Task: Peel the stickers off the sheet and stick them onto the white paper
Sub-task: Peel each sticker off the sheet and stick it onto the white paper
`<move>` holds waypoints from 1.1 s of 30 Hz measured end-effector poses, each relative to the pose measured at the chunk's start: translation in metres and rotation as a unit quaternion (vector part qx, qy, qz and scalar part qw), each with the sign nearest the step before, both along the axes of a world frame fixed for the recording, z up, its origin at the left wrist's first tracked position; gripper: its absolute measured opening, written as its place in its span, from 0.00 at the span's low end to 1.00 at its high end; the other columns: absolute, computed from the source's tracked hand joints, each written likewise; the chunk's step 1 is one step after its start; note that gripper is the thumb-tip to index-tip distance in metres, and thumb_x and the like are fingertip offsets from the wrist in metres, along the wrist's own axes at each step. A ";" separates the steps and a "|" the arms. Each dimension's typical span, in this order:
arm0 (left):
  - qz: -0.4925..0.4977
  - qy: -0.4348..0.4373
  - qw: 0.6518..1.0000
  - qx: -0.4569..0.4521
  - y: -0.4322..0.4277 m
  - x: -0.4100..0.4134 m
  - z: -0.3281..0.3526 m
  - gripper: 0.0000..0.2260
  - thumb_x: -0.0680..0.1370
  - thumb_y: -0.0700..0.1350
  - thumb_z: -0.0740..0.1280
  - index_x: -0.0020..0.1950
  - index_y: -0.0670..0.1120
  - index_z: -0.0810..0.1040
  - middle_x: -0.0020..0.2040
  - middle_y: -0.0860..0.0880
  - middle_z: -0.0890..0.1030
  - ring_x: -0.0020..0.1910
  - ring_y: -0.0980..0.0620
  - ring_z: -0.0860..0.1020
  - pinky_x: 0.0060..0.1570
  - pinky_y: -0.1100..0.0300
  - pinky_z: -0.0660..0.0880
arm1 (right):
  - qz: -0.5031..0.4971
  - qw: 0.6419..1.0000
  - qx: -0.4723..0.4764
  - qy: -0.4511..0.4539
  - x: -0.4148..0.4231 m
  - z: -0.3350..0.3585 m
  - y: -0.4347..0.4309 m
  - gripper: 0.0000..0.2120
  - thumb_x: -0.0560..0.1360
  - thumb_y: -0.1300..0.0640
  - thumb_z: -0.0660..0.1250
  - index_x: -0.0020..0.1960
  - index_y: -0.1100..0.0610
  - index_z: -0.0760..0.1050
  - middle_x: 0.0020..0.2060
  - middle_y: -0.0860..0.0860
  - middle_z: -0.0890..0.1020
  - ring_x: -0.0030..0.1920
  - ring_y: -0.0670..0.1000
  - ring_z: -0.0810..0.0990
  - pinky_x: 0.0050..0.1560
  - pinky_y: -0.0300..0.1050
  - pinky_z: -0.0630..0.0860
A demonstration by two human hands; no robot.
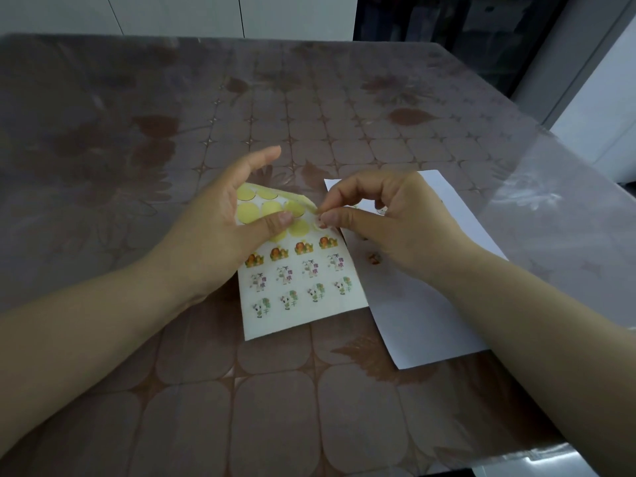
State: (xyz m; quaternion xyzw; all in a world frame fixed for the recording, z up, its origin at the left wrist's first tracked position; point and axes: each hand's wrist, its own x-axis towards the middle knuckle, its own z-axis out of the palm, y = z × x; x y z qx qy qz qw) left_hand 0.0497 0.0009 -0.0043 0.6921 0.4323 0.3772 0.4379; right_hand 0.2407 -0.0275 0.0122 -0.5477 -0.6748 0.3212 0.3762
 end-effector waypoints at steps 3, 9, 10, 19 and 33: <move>-0.027 -0.024 0.998 -0.056 0.002 -0.004 -0.001 0.47 0.57 0.47 0.83 0.71 0.62 0.63 0.52 0.54 0.83 0.48 0.57 0.83 0.44 0.64 0.79 | -0.014 1.000 0.011 0.002 0.002 0.000 0.000 0.03 0.69 0.56 0.73 0.39 0.50 0.81 0.39 0.42 0.81 0.41 0.33 0.74 0.34 0.23 0.69; -0.032 0.036 0.998 -0.042 0.003 -0.004 0.002 0.52 0.55 0.49 0.83 0.72 0.66 0.59 0.55 0.55 0.81 0.48 0.60 0.82 0.49 0.66 0.78 | -0.023 1.000 -0.007 0.008 -0.001 0.000 -0.001 0.03 0.70 0.57 0.73 0.39 0.51 0.79 0.36 0.43 0.80 0.32 0.33 0.73 0.27 0.24 0.66; -0.033 0.037 0.998 -0.045 0.003 -0.004 0.002 0.52 0.55 0.49 0.83 0.72 0.66 0.59 0.56 0.54 0.81 0.48 0.59 0.82 0.49 0.64 0.79 | -0.023 1.000 -0.012 0.013 -0.002 0.001 -0.001 0.03 0.70 0.57 0.72 0.39 0.52 0.79 0.36 0.44 0.79 0.29 0.34 0.73 0.24 0.25 0.64; -0.035 0.047 0.997 -0.050 0.003 -0.006 0.003 0.51 0.50 0.58 0.80 0.67 0.74 0.58 0.65 0.49 0.76 0.57 0.54 0.79 0.59 0.50 0.75 | -0.049 0.997 -0.041 0.038 -0.004 -0.003 0.000 0.03 0.71 0.55 0.71 0.39 0.50 0.79 0.36 0.47 0.83 0.33 0.48 0.77 0.28 0.33 0.71; -0.034 0.055 0.997 -0.044 -0.002 -0.004 0.006 0.53 0.53 0.52 0.80 0.72 0.69 0.55 0.60 0.55 0.79 0.53 0.59 0.81 0.54 0.59 0.76 | -0.108 0.993 0.022 0.040 -0.002 0.001 -0.001 0.04 0.71 0.55 0.71 0.39 0.50 0.78 0.35 0.44 0.80 0.36 0.42 0.76 0.32 0.24 0.70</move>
